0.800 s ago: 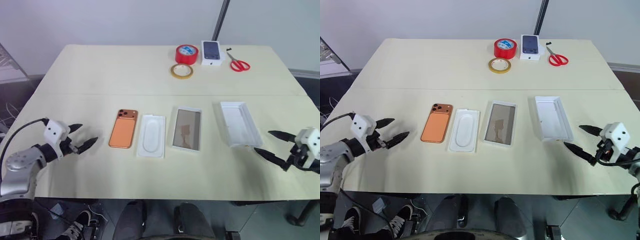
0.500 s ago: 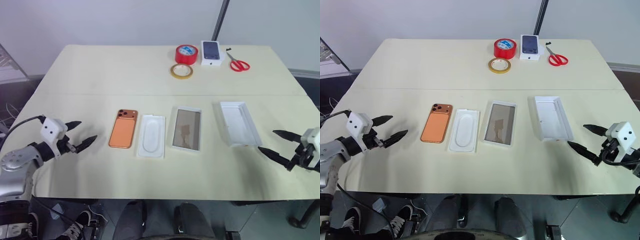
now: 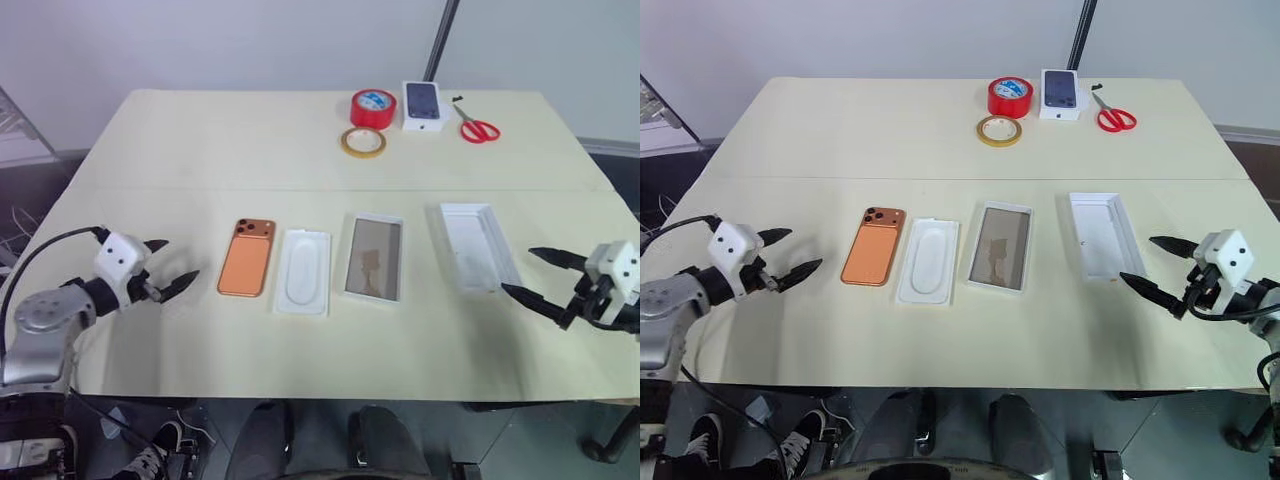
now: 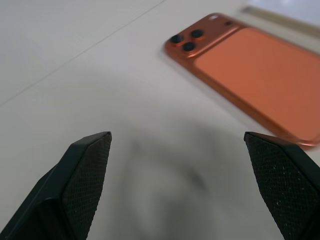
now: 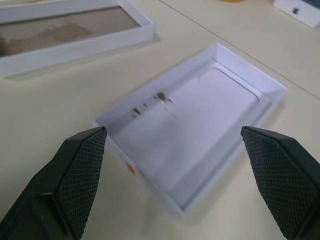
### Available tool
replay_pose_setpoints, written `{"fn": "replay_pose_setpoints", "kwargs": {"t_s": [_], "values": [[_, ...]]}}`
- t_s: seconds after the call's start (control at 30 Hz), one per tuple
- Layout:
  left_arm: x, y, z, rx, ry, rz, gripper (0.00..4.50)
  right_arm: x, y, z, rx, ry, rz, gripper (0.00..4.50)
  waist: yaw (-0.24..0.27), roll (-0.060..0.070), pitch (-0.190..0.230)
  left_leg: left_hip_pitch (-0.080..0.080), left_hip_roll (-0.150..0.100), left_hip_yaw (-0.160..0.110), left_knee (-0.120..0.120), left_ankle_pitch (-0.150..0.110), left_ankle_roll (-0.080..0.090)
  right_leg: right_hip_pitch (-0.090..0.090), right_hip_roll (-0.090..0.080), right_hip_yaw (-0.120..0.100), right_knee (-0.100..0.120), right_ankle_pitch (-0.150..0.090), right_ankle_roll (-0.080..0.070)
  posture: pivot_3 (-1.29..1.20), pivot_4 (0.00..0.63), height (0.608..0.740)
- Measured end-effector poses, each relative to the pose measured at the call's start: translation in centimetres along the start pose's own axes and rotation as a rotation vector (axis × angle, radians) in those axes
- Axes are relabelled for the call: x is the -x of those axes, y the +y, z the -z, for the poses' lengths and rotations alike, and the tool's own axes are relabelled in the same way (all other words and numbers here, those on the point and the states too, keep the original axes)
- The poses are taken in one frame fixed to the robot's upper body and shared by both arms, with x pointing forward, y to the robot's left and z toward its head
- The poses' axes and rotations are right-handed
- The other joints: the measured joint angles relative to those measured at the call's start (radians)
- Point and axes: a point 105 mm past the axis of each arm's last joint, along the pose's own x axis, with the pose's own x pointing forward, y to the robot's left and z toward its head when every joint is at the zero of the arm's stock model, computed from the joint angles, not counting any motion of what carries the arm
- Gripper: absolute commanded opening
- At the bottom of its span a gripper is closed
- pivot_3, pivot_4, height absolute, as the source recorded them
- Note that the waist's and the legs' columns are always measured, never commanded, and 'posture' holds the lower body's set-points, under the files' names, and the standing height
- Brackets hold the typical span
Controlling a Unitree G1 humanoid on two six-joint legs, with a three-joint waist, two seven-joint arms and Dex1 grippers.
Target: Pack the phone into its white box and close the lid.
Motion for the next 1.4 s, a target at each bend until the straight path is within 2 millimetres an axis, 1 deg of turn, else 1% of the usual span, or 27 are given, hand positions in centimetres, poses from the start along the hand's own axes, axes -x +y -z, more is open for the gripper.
{"fn": "replay_pose_setpoints", "kwargs": {"t_s": [0.13,0.2,0.27,0.3,0.43,0.47,0.5,0.53,0.6,0.67,0.73,0.9,1.0,1.07,1.17,1.3,1.33,1.4], "values": [[-1.0,-1.1,-0.6,0.051,0.044,0.015,4.44,-1.4,0.7,-1.4,0.025,-0.031,-0.043,4.50,0.000,0.000,0.000,0.000,0.000,0.000,0.000,0.000,0.000,0.000,0.000,0.000,0.000,0.000,0.000,0.00,0.150,0.740],[-1.5,-1.5,-1.3,0.133,0.063,0.039,4.44,-2.2,1.3,-2.2,0.043,-0.048,-0.077,4.50,0.000,0.000,0.000,0.000,0.000,0.000,0.000,0.000,0.000,0.000,0.001,0.000,0.001,0.000,0.000,0.00,0.150,0.740],[-2.0,-2.2,-2.5,0.247,0.062,0.086,4.44,-3.4,2.5,-3.0,0.058,-0.071,-0.133,4.50,0.001,0.000,0.000,-0.001,0.000,0.000,0.001,0.000,0.000,0.000,0.001,0.000,0.001,0.000,0.000,0.00,0.150,0.740],[-2.4,-2.7,-3.4,0.304,0.058,0.113,4.44,-4.2,3.1,-3.5,0.064,-0.087,-0.162,4.50,0.001,-0.001,0.000,-0.001,0.000,0.000,0.002,0.000,0.000,0.000,0.001,-0.001,0.001,0.000,0.000,0.00,0.150,0.740],[-3.7,-5.4,-9.2,0.511,-0.033,0.296,4.44,-7.5,5.9,-6.6,0.132,-0.181,-0.297,4.50,0.002,-0.001,0.000,-0.004,0.000,-0.003,0.005,0.000,0.000,-0.001,0.003,-0.002,0.002,0.000,0.001,0.00,0.150,0.740],[-3.9,-6.1,-10.0,0.554,-0.029,0.340,4.44,-8.1,6.7,-7.2,0.149,-0.199,-0.330,4.50,0.001,-0.001,0.000,-0.004,0.000,-0.003,0.005,0.000,0.000,-0.001,0.003,-0.002,0.002,0.000,0.001,0.00,0.150,0.740],[-3.9,-6.7,-10.2,0.582,-0.008,0.369,4.44,-8.7,7.5,-7.5,0.162,-0.212,-0.359,4.50,0.000,-0.001,0.000,-0.004,0.000,-0.003,0.005,0.000,0.000,-0.001,0.004,-0.002,0.002,0.000,0.001,0.00,0.150,0.740],[-4.0,-7.3,-9.9,0.609,0.018,0.390,4.44,-9.1,8.2,-7.6,0.171,-0.216,-0.386,4.50,-0.001,-0.001,0.000,-0.004,0.000,-0.003,0.005,0.000,0.000,-0.002,0.005,-0.001,0.002,0.000,0.002,0.00,0.150,0.740],[-4.4,-8.5,-8.9,0.647,0.081,0.411,4.44,-9.8,9.2,-7.3,0.161,-0.216,-0.416,4.50,-0.002,-0.001,0.001,-0.004,0.000,-0.003,0.005,0.000,0.000,-0.002,0.005,-0.001,0.002,0.000,0.002,0.00,0.150,0.740],[-4.7,-9.7,-8.1,0.675,0.138,0.439,4.44,-10.4,9.8,-7.3,0.156,-0.226,-0.433,4.50,-0.001,-0.001,0.001,-0.004,0.000,-0.003,0.005,0.001,-0.001,-0.002,0.005,-0.001,0.003,0.000,0.001,0.00,0.150,0.740],[-4.8,-10.6,-7.4,0.685,0.184,0.458,4.44,-10.6,9.5,-7.4,0.160,-0.231,-0.422,4.50,0.001,-0.001,0.001,-0.004,0.000,-0.003,0.006,0.001,-0.001,-0.002,0.005,-0.001,0.003,0.000,0.001,0.00,0.150,0.740],[-4.9,-11.0,-6.9,0.716,0.221,0.446,4.44,-10.4,9.4,-6.6,0.155,-0.220,-0.409,4.50,0.005,-0.002,0.001,-0.004,0.000,-0.003,0.006,0.001,-0.001,-0.001,0.004,-0.001,0.002,0.000,0.001,0.00,0.150,0.740],[-5.5,-11.2,-7.1,0.724,0.228,0.419,4.44,-10.3,9.5,-6.0,0.139,-0.208,-0.402,4.50,0.005,-0.002,0.001,-0.002,0.000,-0.003,0.006,0.001,-0.001,0.001,0.004,-0.001,0.002,0.000,0.001,0.00,0.150,0.740],[-6.1,-12.0,-7.4,0.747,0.221,0.425,4.44,-10.2,9.5,-5.9,0.135,-0.207,-0.395,4.50,0.006,-0.002,0.001,-0.001,-0.001,-0.003,0.006,0.001,-0.001,0.002,0.004,-0.001,0.002,0.000,0.001,0.00,0.150,0.740],[-7.0,-13.2,-7.3,0.767,0.244,0.436,4.44,-10.3,9.4,-5.9,0.134,-0.207,-0.384,4.50,0.003,-0.002,0.001,-0.001,0.000,-0.003,0.005,0.001,-0.001,0.002,0.005,-0.001,0.002,0.000,0.001,0.00,0.150,0.740],[-7.3,-13.4,-7.3,0.759,0.261,0.426,4.44,-10.2,9.3,-5.9,0.132,-0.206,-0.376,4.50,0.001,-0.001,0.000,0.004,0.000,-0.002,0.004,0.001,-0.001,0.005,0.005,-0.001,0.002,0.000,0.001,0.00,0.150,0.740],[-7.7,-13.7,-7.3,0.784,0.266,0.429,4.21,-10.2,9.3,-5.9,0.134,-0.207,-0.373,4.50,0.001,-0.001,0.000,0.006,0.000,-0.002,0.004,0.001,-0.001,0.007,0.005,-0.001,0.001,0.000,0.001,0.00,0.150,0.740],[-8.1,-13.7,-7.3,0.813,0.276,0.415,3.57,-10.2,9.3,-6.0,0.144,-0.215,-0.371,4.50,0.009,-0.001,0.000,0.006,-0.001,-0.003,0.004,0.001,-0.001,0.008,0.004,-0.001,0.001,0.000,0.002,0.00,0.150,0.740]]}}
